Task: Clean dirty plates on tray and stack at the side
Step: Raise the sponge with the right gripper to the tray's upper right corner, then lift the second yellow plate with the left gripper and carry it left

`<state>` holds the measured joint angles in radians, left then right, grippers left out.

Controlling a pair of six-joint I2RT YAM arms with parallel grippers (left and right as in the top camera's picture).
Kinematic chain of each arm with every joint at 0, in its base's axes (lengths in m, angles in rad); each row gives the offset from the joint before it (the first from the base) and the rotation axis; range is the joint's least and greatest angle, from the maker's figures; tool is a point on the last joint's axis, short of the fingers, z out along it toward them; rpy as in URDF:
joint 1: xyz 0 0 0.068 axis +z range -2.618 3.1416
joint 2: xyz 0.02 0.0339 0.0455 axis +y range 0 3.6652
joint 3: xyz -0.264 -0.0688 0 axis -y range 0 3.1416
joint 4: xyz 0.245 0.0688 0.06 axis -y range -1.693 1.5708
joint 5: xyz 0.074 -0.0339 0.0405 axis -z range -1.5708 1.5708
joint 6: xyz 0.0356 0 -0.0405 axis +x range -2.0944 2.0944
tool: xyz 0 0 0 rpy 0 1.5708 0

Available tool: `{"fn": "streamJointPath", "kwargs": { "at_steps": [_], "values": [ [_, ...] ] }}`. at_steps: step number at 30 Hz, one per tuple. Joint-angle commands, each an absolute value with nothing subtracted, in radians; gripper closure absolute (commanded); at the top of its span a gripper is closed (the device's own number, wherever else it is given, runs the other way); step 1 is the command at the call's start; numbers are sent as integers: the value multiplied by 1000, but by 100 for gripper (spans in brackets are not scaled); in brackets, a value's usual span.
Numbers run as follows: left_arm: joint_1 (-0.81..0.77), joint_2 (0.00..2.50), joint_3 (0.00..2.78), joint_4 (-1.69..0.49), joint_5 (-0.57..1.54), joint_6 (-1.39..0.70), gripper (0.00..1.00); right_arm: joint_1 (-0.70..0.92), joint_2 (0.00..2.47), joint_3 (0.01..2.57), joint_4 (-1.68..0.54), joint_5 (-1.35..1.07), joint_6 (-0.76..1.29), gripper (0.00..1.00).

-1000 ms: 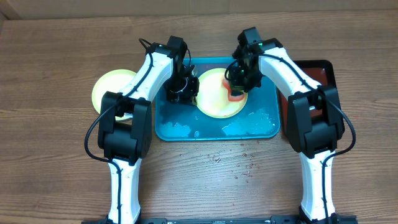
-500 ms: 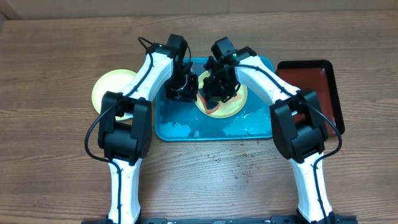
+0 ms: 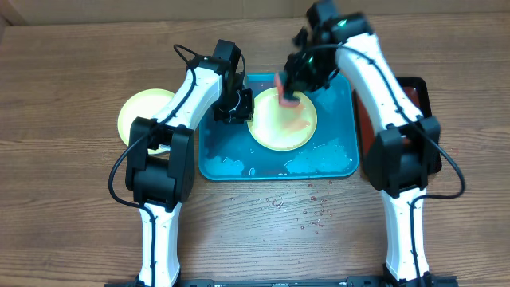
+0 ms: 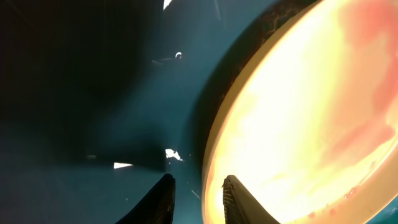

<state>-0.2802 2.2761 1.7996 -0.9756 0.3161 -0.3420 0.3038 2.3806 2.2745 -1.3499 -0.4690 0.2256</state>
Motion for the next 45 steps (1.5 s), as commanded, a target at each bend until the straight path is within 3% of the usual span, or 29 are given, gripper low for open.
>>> {"fn": "streamJointPath", "kwargs": {
  "at_steps": [1, 9, 18, 29, 39, 45],
  "values": [
    [-294, 2270, 1807, -955, 309, -364, 72, 236, 2368, 2536, -1471, -409, 267, 96],
    [-321, 2289, 1807, -938, 333, -339, 66, 165, 2368, 2758, -1636, -315, 262, 96],
    [-334, 2329, 1807, -991, 303, -340, 96, 153, 2368, 2757, -1662, -280, 258, 96],
    [-309, 2293, 1824, -1018, 80, -315, 96, 153, 2368, 2757, -1682, -277, 258, 96],
    [-290, 1932, 1832, -1000, -230, -213, 96, 153, 2368, 2757, -1685, -261, 258, 96],
    [-349, 1842, 1832, -971, -456, -153, 96, 153, 2368, 2757, -1682, -244, 259, 96]
  ]
}}
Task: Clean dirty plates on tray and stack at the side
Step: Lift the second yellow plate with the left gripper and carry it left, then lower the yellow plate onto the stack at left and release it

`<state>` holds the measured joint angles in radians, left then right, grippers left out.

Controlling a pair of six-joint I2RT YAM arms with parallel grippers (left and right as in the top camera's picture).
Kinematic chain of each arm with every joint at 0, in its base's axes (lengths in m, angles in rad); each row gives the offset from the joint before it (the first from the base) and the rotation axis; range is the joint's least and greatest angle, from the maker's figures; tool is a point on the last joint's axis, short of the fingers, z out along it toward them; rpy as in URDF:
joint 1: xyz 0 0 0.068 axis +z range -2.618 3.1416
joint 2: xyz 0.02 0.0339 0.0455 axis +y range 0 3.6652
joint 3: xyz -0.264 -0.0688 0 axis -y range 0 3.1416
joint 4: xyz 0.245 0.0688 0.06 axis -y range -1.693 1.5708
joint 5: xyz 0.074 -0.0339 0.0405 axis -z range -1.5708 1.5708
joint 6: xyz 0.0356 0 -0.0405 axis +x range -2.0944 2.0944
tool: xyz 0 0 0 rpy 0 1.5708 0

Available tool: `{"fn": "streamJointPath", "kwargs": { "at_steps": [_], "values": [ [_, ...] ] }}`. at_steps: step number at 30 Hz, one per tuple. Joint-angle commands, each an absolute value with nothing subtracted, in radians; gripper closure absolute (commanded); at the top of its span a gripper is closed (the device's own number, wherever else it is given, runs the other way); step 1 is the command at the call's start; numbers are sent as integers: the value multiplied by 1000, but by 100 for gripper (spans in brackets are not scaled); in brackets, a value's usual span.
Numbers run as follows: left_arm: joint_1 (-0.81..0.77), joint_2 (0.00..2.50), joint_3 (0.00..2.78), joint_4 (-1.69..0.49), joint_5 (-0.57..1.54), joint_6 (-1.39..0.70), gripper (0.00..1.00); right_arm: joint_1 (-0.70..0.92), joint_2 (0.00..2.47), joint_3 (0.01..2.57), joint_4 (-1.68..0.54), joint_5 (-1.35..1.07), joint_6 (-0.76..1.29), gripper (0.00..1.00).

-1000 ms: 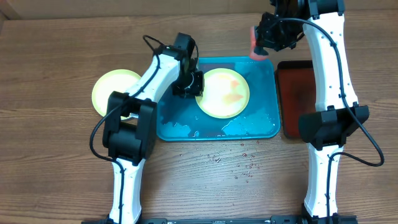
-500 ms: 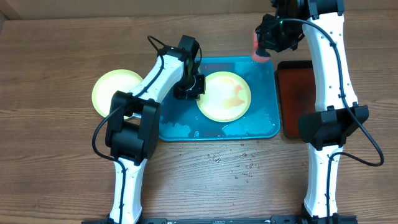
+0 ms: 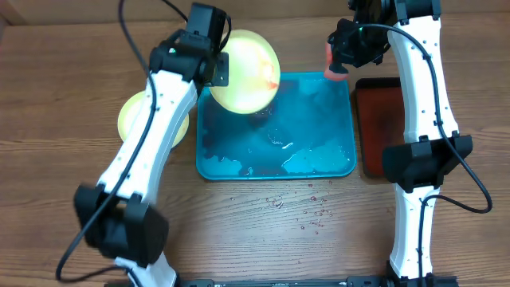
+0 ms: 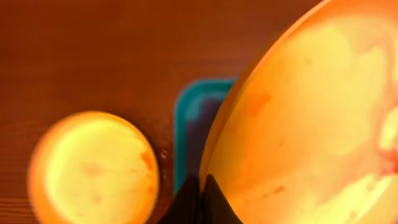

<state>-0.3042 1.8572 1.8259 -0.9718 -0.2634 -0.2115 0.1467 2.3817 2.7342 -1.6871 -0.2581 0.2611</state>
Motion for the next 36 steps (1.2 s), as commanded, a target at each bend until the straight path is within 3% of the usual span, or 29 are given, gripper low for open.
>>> {"fn": "streamJointPath", "kwargs": {
  "at_steps": [1, 12, 27, 36],
  "values": [
    [-366, 1842, 1832, -972, -511, -153, 96, 153, 2368, 2757, -1682, -243, 259, 96],
    [-601, 1844, 1819, -1001, -1070, -275, 96, 153, 2368, 2757, -1683, -232, 259, 96],
    [-718, 1843, 1819, -1073, -1454, -348, 96, 153, 2368, 2757, -1694, -232, 263, 96],
    [-740, 1843, 1819, -1066, -1481, -347, 96, 153, 2368, 2757, -1694, -232, 262, 96]
  ]
}}
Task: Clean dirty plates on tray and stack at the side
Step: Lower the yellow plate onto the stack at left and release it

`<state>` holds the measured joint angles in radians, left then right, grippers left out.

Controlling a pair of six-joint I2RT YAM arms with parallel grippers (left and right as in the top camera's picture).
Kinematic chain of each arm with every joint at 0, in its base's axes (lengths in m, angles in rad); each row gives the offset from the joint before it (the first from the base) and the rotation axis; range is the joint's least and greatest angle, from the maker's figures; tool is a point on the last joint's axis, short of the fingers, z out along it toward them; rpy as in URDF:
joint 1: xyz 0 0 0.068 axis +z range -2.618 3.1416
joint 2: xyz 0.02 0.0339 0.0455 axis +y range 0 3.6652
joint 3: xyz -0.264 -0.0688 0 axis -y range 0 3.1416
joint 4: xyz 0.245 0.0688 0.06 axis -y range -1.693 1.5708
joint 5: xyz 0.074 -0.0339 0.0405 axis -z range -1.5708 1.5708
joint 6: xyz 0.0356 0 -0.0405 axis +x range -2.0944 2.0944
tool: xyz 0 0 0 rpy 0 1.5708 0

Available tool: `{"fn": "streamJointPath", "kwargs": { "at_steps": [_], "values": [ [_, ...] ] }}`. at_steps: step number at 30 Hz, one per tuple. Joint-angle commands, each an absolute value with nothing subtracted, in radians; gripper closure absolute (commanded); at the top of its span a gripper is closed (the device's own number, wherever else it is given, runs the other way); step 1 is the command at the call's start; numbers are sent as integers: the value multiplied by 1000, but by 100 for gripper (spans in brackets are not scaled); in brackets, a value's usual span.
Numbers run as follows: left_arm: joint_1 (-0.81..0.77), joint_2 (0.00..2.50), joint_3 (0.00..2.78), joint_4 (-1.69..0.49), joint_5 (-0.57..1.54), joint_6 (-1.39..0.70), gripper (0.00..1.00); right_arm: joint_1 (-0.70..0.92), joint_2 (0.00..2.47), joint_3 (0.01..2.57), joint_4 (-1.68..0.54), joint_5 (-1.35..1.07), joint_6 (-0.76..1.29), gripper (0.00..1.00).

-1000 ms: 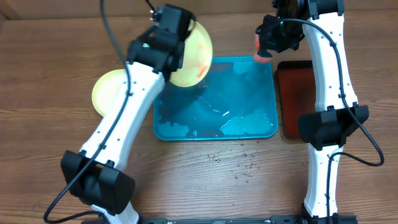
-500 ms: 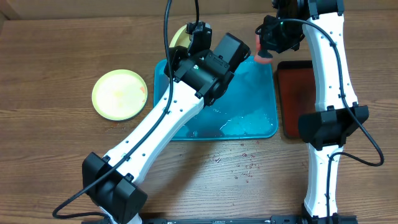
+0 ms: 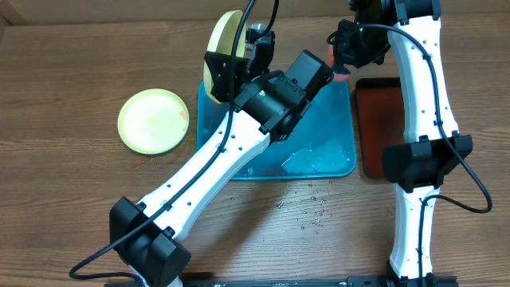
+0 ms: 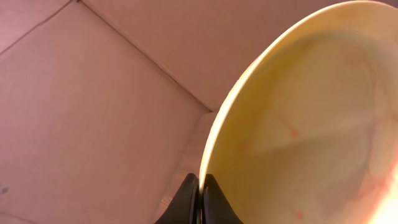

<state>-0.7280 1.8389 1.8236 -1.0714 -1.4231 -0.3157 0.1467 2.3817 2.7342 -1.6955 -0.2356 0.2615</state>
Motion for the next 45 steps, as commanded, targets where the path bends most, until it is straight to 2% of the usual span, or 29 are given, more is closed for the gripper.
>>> {"fn": "streamJointPath", "kwargs": {
  "at_steps": [1, 4, 11, 16, 21, 28, 35, 40, 45],
  "values": [
    [-740, 1843, 1819, -1066, -1480, -347, 96, 153, 2368, 2757, -1694, -232, 262, 96],
    [-740, 1843, 1819, -1069, -1470, -348, 96, 153, 2368, 2757, -1694, -232, 262, 96],
    [-663, 1843, 1819, -1151, -908, -345, 96, 153, 2368, 2757, -1694, -232, 262, 96],
    [-484, 1843, 1819, -1204, -438, -343, 95, 153, 2368, 2757, -1694, -232, 262, 96],
    [-255, 1843, 1819, -1219, -175, -315, 96, 153, 2368, 2757, -1694, -232, 262, 96],
    [78, 1844, 1779, -1177, 62, -257, 96, 153, 2368, 2757, -1694, -232, 262, 96],
    [340, 1844, 1547, -1007, 153, -258, 96, 153, 2368, 2757, -1694, -232, 262, 96],
    [430, 1844, 1345, -803, 189, -266, 96, 153, 2368, 2757, -1694, -232, 262, 96],
    [439, 1844, 1256, -671, 170, -266, 96, 153, 2368, 2757, -1694, -232, 262, 96]
  ]
}}
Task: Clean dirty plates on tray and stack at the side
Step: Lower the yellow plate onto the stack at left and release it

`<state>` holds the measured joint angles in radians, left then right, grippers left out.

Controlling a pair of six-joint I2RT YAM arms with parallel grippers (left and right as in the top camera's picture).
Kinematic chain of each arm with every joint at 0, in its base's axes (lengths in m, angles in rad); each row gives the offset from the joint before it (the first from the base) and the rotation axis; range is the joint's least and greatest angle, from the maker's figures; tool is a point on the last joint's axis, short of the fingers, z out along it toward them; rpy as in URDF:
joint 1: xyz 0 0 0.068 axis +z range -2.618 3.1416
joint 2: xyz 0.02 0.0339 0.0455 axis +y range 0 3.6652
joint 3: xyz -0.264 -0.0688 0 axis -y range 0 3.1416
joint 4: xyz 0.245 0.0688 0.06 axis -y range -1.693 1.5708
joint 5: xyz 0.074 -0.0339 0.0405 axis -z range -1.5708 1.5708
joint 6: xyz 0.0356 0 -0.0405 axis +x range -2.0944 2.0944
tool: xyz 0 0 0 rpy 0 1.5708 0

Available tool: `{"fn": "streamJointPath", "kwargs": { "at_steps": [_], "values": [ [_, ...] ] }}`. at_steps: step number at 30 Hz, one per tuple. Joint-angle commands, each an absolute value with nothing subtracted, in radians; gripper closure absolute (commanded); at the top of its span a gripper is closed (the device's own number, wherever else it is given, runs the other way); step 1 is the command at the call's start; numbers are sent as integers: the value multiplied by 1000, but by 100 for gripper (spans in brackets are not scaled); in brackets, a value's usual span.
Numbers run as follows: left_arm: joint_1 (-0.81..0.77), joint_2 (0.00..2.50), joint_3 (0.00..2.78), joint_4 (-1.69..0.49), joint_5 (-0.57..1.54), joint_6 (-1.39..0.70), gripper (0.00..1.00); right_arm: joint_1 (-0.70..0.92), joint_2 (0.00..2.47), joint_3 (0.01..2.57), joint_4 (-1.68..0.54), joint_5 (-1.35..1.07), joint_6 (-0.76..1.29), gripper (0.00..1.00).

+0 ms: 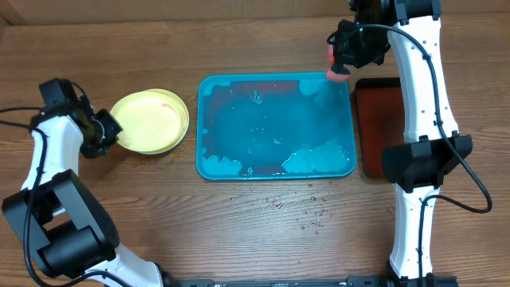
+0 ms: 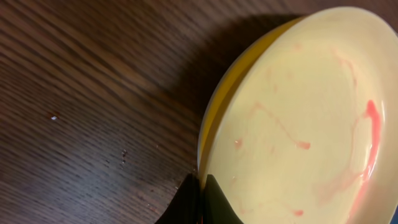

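Note:
A yellow plate (image 1: 151,119) with thin red streaks lies on top of another yellow plate on the table, left of the blue tray (image 1: 239,163). My left gripper (image 1: 114,130) is shut on the upper plate's left rim; the left wrist view shows its fingers (image 2: 200,198) pinching the edge of the plate (image 2: 292,118), with the lower plate's rim (image 2: 219,106) peeking out beneath. My right gripper (image 1: 341,60) hangs over the tray's back right corner, shut on a pink sponge (image 1: 338,73). The tray holds only foamy water.
A dark red tray (image 1: 384,127) lies right of the blue tray, under my right arm. Small drops and crumbs (image 1: 307,209) dot the wood in front of the blue tray. The table's back edge is close behind the tray.
My left gripper held the plate tipped up behind the tray's back left corner. Now the plate lies on the plate at the left, still gripped by its rim. The right arm has not moved.
The right gripper pressed the sponge on a plate in the tray while my open left gripper sat at its rim. Then my left gripper held the plate lifted and the right stood back. The plate was then tipped on edge, and now rests on the side plate.

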<state>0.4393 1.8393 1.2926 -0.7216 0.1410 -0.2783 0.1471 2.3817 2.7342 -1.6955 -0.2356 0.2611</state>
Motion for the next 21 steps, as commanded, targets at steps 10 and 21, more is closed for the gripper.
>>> {"fn": "streamJointPath", "kwargs": {
  "at_steps": [10, 21],
  "values": [
    [434, 1844, 1232, -599, 159, -291, 53, 153, 2368, 2757, -1694, -232, 262, 96],
    [273, 1835, 1334, -710, 137, -156, 37, 136, 2364, 2757, -1694, -228, 262, 96]
  ]
}}
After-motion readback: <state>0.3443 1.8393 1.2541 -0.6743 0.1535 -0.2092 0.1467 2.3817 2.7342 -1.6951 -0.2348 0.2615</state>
